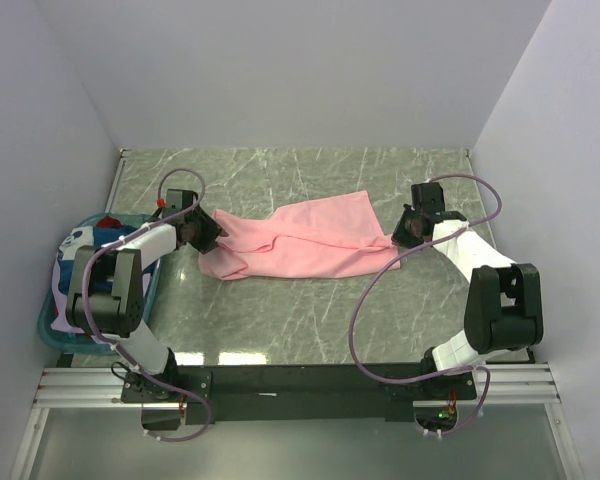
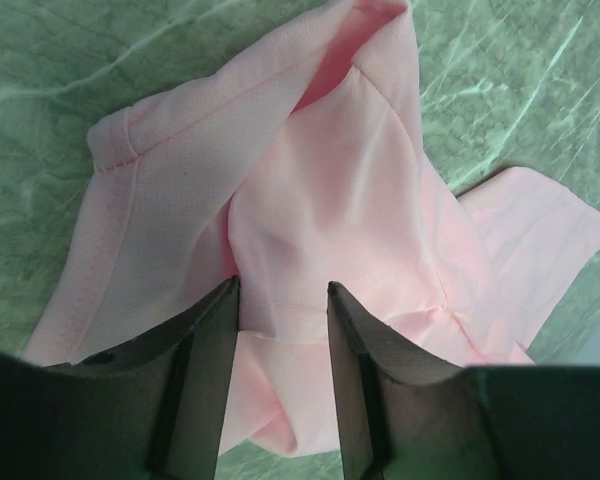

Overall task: Fold and stack the t-shirts
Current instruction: Flatten the tshirt out

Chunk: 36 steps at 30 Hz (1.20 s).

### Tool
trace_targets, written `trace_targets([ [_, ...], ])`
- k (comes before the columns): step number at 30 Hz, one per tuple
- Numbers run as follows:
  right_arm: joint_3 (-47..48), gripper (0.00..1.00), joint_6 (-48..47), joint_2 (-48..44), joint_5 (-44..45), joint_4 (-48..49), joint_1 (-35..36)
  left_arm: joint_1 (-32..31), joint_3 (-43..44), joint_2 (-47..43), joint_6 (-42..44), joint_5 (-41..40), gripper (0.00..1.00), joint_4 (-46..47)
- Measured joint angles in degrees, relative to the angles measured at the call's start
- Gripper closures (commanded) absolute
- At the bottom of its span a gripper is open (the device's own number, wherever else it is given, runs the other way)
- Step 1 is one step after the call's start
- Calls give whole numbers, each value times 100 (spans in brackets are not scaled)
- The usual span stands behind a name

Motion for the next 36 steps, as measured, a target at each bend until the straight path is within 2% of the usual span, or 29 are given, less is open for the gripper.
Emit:
trace_targets([
  [2,0,100,0,0,2,0,0,0,0,0,-15,17,56,-4],
  [8,0,100,0,0,2,2,0,0,0,0,-24,9,72,-37],
  [15,-2,100,0,2,4,7,-2,-2,-4,0,-9,-111,99,-90],
  [22,-2,100,28,4,-9,-7,-94,66,9,-142,164,-369,99,-461],
  [32,2,100,153,-52,-39,-166,-247,404,750,-1539,680,-876,99,-1309],
  [36,81,100,251,-210,-203,-275,-304,494,1021,-1777,802,-879,99,-1576],
])
